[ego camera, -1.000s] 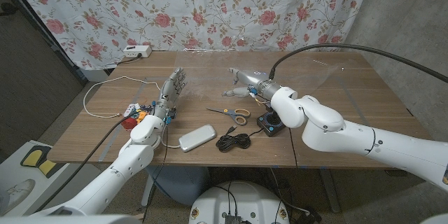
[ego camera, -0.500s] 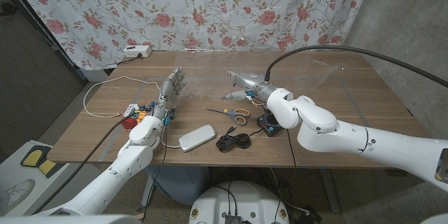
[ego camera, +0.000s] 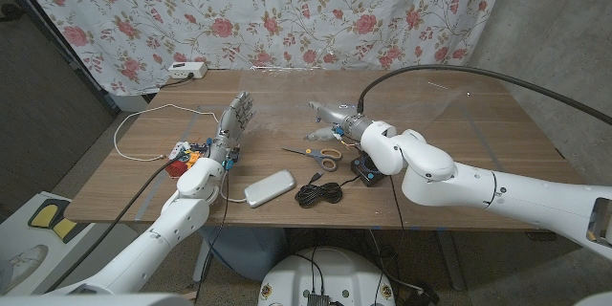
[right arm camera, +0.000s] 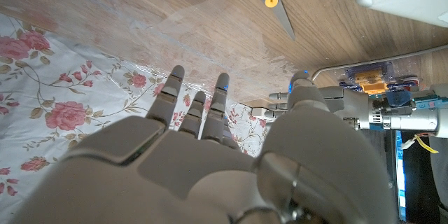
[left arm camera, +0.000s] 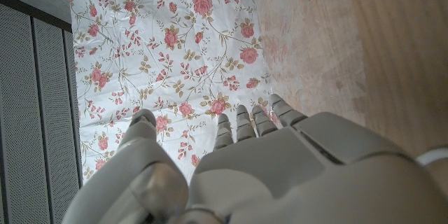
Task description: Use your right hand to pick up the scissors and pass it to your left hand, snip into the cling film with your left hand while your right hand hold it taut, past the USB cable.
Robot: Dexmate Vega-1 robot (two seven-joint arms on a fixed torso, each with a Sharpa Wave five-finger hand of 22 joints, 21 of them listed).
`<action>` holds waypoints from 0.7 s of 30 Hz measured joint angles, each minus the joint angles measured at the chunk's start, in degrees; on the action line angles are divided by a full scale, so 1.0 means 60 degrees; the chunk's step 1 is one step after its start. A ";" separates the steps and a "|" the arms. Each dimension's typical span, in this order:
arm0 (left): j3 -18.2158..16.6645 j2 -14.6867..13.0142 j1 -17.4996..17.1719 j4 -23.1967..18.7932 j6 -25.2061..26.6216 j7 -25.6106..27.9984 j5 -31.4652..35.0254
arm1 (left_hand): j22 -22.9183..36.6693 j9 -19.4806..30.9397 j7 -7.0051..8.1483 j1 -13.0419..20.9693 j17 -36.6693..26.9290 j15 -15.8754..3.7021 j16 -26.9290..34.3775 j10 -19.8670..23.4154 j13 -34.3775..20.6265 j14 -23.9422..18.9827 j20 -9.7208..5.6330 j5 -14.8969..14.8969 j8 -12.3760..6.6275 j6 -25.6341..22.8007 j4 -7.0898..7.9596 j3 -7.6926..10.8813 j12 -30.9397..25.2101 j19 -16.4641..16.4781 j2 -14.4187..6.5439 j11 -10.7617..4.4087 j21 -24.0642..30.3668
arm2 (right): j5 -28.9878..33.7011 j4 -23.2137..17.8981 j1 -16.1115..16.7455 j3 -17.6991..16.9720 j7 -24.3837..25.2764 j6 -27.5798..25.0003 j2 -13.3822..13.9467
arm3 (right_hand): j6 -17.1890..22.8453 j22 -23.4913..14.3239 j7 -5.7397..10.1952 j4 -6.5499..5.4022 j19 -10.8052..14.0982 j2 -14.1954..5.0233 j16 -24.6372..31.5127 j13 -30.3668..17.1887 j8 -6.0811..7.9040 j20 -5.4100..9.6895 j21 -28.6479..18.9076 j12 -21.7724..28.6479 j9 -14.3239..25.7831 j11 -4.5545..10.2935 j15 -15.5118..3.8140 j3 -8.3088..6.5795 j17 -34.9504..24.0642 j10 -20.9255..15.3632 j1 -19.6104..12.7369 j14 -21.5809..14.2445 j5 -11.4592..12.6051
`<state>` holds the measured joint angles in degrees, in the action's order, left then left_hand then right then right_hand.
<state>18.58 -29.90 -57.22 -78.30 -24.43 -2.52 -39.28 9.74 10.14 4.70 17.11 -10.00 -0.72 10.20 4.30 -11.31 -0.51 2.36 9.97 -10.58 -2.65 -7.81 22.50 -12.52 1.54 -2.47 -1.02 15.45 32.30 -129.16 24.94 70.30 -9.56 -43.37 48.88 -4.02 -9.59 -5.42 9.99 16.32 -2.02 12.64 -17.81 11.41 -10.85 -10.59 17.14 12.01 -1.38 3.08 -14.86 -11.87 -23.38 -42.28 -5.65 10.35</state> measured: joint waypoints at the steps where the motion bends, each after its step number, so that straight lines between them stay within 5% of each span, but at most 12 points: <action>1: 0.0004 0.0004 0.0003 0.0001 0.0000 -0.0001 0.0000 | 0.0000 0.0000 0.0000 0.0000 0.0000 0.0000 0.0000 0.0000 0.0000 0.0000 0.0000 0.0000 0.0000 0.0000 0.0000 0.0000 0.0000 0.0000 0.0000 0.0000 0.0000 | 0.0048 0.0020 -0.0019 0.0040 -0.0017 -0.0014 -0.0012 | 0.0000 0.0000 0.0000 0.0023 -0.0021 -0.0041 0.0000 -0.0020 0.0000 0.0021 0.0000 0.0000 0.0000 0.0082 -0.0034 -0.0077 0.0000 -0.0014 -0.0174 0.0035 0.0000; 13: 0.0024 0.0023 0.0013 0.0034 -0.0013 -0.0012 0.0000 | 0.0000 0.0000 0.0000 0.0000 0.0001 0.0000 0.0000 0.0000 0.0000 0.0000 0.0000 0.0000 0.0000 0.0000 0.0000 0.0000 0.0000 0.0000 0.0000 0.0000 -0.0037 | 0.0391 0.0199 -0.0134 0.0366 -0.0094 -0.0129 -0.0139 | -0.0276 -0.0001 -0.0140 0.0110 -0.0120 -0.0086 0.0000 -0.0071 0.0001 0.0121 0.0000 0.0000 0.0000 0.0220 -0.0136 -0.0426 0.0027 -0.0089 -0.1092 0.0067 0.0000; 21: 0.0024 0.0024 -0.0006 0.0028 -0.0013 0.0008 0.0000 | 0.0000 0.0000 0.0000 0.0000 0.0001 0.0000 0.0000 0.0000 0.0000 0.0000 -0.0001 0.0000 0.0000 0.0000 0.0000 0.0001 0.0000 0.0000 0.0000 0.0000 -0.0042 | 0.0504 0.0340 -0.0161 0.0501 -0.0109 -0.0176 -0.0240 | -0.0289 -0.0001 -0.0153 0.0086 -0.0119 -0.0043 0.0000 -0.0071 0.0001 0.0121 -0.0001 0.0001 0.0000 0.0219 -0.0136 -0.0450 0.0026 -0.0088 -0.1151 0.0067 0.0000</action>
<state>18.73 -29.76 -57.26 -78.13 -24.50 -2.48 -39.28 9.74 10.14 4.71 17.11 -9.99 -0.72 10.20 4.30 -11.31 -0.51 2.35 9.97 -10.58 -2.65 -7.81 22.50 -12.52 1.54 -2.47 -1.02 15.21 35.32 -127.12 23.97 73.31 -10.21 -44.42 47.44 -5.76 -9.60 -6.34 10.50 15.61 -2.28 12.64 -18.24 11.42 -10.13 -10.60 17.15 12.01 -0.07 2.26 -17.56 -11.72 -23.91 -49.18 -5.24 10.35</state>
